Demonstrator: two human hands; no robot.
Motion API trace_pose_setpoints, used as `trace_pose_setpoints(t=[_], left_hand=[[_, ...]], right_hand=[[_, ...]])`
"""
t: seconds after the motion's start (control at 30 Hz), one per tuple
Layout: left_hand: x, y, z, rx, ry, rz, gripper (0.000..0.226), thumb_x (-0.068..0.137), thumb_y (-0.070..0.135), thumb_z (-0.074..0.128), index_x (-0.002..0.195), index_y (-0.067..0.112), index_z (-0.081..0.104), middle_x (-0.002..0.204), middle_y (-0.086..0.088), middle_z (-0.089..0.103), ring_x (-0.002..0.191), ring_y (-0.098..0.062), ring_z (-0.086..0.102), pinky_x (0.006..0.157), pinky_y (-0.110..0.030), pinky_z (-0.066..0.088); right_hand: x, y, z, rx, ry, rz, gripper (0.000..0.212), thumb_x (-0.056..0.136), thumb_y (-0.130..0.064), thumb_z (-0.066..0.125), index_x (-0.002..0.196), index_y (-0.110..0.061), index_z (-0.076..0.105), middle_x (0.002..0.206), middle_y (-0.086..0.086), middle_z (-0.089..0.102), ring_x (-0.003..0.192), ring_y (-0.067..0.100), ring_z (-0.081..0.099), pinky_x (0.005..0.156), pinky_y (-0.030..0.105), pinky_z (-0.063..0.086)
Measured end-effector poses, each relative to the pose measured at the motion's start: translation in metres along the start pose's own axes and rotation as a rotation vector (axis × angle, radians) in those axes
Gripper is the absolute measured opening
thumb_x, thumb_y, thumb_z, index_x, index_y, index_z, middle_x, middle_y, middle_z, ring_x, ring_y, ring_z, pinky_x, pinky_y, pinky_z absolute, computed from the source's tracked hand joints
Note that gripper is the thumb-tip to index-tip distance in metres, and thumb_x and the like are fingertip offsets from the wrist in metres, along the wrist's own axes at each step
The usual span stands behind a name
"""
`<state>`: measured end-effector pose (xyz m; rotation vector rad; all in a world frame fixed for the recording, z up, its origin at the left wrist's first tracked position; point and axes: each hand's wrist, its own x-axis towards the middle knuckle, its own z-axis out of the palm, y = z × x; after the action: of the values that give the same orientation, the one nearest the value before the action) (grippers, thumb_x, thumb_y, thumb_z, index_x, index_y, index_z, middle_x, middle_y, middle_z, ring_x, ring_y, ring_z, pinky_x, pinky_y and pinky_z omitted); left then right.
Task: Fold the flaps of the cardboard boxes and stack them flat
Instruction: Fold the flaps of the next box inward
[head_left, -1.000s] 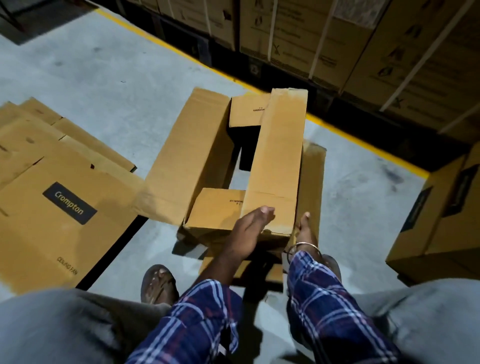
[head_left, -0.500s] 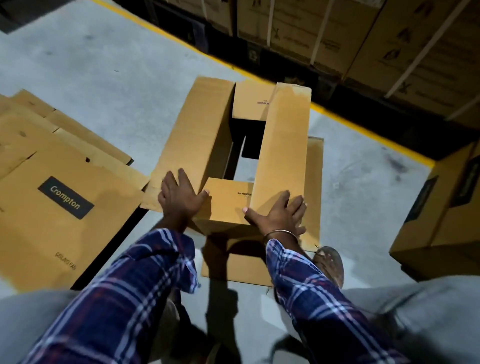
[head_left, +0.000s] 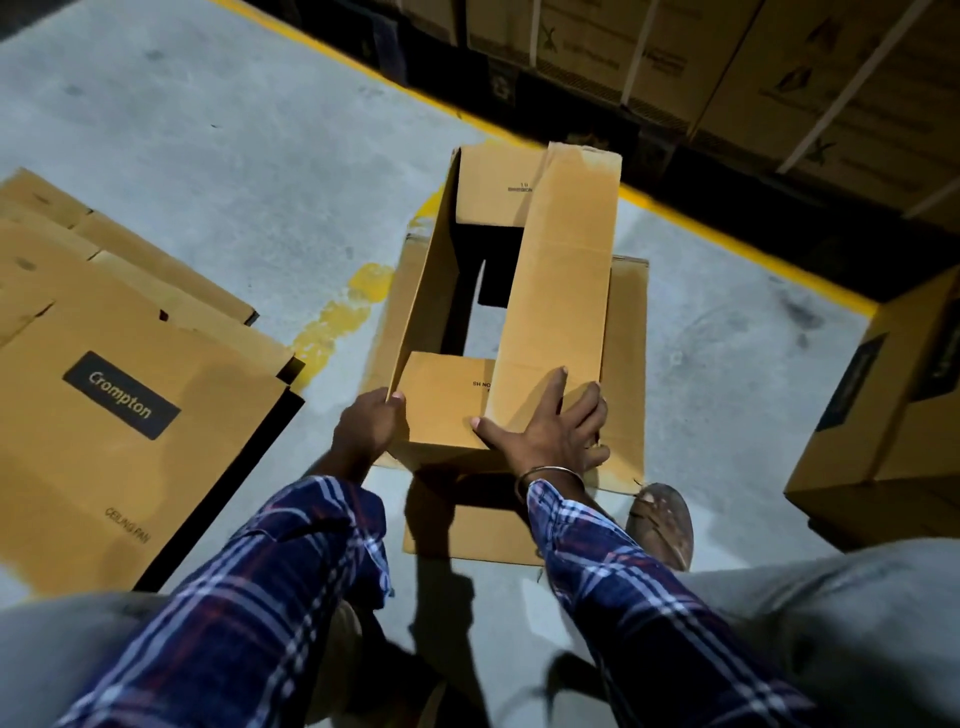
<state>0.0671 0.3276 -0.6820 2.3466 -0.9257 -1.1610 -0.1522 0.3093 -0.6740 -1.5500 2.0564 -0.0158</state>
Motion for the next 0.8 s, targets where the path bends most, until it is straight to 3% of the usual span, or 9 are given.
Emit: trace_pose_setpoints(t=[0.13,0.3,0.4,0.47,0.53,0.6,0.67,0.73,0.8], left_hand=[[-0.045,-0.011,0.002,0.002,0.073,-0.045,0.037,0.104,0.043,0.047,0.090,0.018,0.071,0.091,-0.006,0.072,0.087,-0.029,0.069,0.091,-0.049,0.057],[-0.083,-0.029,0.009,-0.046,0.089,-0.151,0.032,0.101,0.039,0.054,0.080,0.020,0.070,0.084,-0.002,0.070,0.082,-0.027,0.068,0.088,-0.046,0.059],[-0.081,-0.027,0.002,-0.082,-0.032,-0.218,0.013,0.087,0.027,0.063,0.087,0.017,0.072,0.093,-0.008,0.074,0.084,-0.027,0.070,0.087,-0.046,0.061],[-0.090,-0.007,-0.012,-0.065,-0.159,-0.210,0.018,0.093,0.023,0.066,0.099,0.006,0.067,0.099,-0.016,0.071,0.081,-0.025,0.065,0.077,-0.039,0.058],[-0.099,0.013,-0.028,0.048,-0.260,-0.159,0.022,0.102,0.027,0.062,0.097,0.005,0.060,0.092,-0.014,0.065,0.079,-0.024,0.061,0.066,-0.034,0.048],[-0.098,0.030,-0.047,0.228,-0.296,-0.065,0.041,0.104,0.039,0.057,0.114,-0.001,0.059,0.110,-0.021,0.064,0.103,-0.033,0.064,0.078,-0.040,0.050],[-0.096,0.048,-0.069,0.434,-0.287,0.081,0.064,0.102,0.052,0.054,0.133,-0.004,0.055,0.136,-0.029,0.057,0.123,-0.041,0.057,0.096,-0.046,0.048],[-0.102,0.070,-0.089,0.578,-0.296,0.225,0.065,0.102,0.053,0.054,0.147,0.005,0.050,0.153,-0.019,0.048,0.136,-0.035,0.048,0.105,-0.041,0.041],[-0.115,0.094,-0.105,0.668,-0.312,0.353,0.064,0.104,0.047,0.054,0.156,0.012,0.039,0.163,-0.011,0.038,0.147,-0.029,0.037,0.112,-0.034,0.033]], right_hand=[[-0.008,0.008,-0.002,-0.040,-0.009,-0.063,0.139,0.050,-0.098,0.057,0.156,-0.036,-0.008,0.164,0.011,-0.013,0.149,0.038,-0.005,0.108,0.065,0.024],[-0.018,0.015,-0.007,-0.151,-0.026,-0.152,0.136,0.053,-0.091,0.065,0.156,-0.039,-0.008,0.162,0.010,-0.011,0.149,0.037,-0.006,0.107,0.066,0.023],[-0.021,0.011,-0.011,-0.199,-0.074,-0.154,0.129,0.062,-0.083,0.066,0.155,-0.039,-0.011,0.164,0.012,-0.014,0.151,0.039,-0.011,0.109,0.068,0.021],[-0.022,0.007,-0.017,-0.191,-0.104,-0.140,0.124,0.066,-0.079,0.066,0.154,-0.041,-0.012,0.166,0.012,-0.014,0.152,0.040,-0.012,0.111,0.070,0.019],[-0.023,0.004,-0.027,-0.138,-0.135,-0.142,0.117,0.069,-0.075,0.066,0.153,-0.042,-0.008,0.165,0.010,-0.004,0.153,0.042,-0.006,0.111,0.070,0.021],[-0.024,0.001,-0.042,-0.030,-0.160,-0.181,0.102,0.073,-0.068,0.067,0.150,-0.044,0.005,0.158,0.007,0.019,0.149,0.041,0.017,0.108,0.067,0.030],[-0.028,-0.002,-0.062,0.093,-0.107,-0.254,0.077,0.077,-0.057,0.068,0.141,-0.044,0.027,0.142,0.004,0.045,0.131,0.036,0.046,0.100,0.059,0.045],[-0.031,-0.004,-0.084,0.153,-0.001,-0.327,0.066,0.082,-0.038,0.068,0.141,-0.043,0.038,0.136,0.001,0.056,0.119,0.032,0.057,0.096,0.048,0.051],[-0.030,-0.003,-0.104,0.185,0.124,-0.376,0.071,0.085,-0.018,0.062,0.147,-0.041,0.040,0.134,0.000,0.059,0.116,0.033,0.059,0.092,0.042,0.052]])
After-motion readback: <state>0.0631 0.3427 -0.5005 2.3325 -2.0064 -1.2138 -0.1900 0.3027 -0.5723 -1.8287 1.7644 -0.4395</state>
